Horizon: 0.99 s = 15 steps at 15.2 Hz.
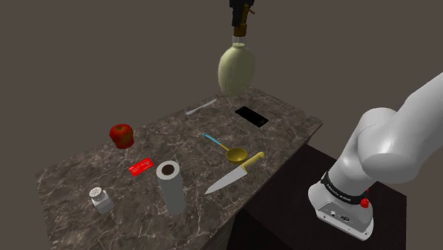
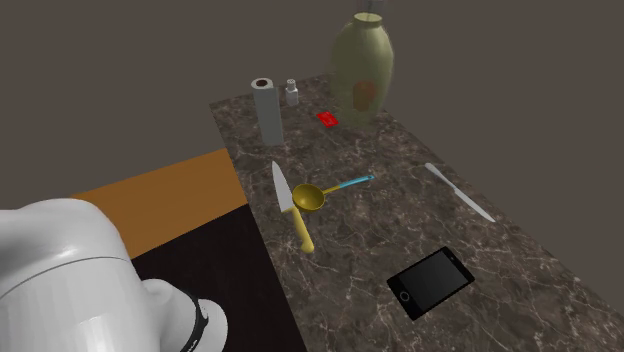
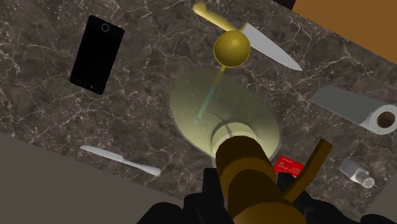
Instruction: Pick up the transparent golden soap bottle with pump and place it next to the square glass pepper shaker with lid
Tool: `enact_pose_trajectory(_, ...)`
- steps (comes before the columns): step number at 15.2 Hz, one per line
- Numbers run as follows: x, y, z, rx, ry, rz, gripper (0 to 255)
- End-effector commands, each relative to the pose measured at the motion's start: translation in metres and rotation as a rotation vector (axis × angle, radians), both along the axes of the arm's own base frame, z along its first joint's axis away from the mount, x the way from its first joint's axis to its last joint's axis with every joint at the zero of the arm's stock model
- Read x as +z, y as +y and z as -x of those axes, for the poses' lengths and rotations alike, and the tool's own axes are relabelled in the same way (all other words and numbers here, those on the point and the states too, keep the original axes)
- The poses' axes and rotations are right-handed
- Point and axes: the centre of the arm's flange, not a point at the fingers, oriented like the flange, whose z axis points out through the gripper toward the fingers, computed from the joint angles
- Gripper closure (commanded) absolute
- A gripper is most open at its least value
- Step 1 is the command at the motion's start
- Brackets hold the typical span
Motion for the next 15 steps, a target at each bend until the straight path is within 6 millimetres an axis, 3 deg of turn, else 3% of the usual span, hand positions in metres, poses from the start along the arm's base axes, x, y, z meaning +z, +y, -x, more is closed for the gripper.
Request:
enact_pose_trajectory(1,-0.009,0.025,-0.004,-0.001,-0.001,0.0,255)
enact_pose_trajectory(15,-0.068,0.197,-0.032,-0.001,-0.001,0.0,255)
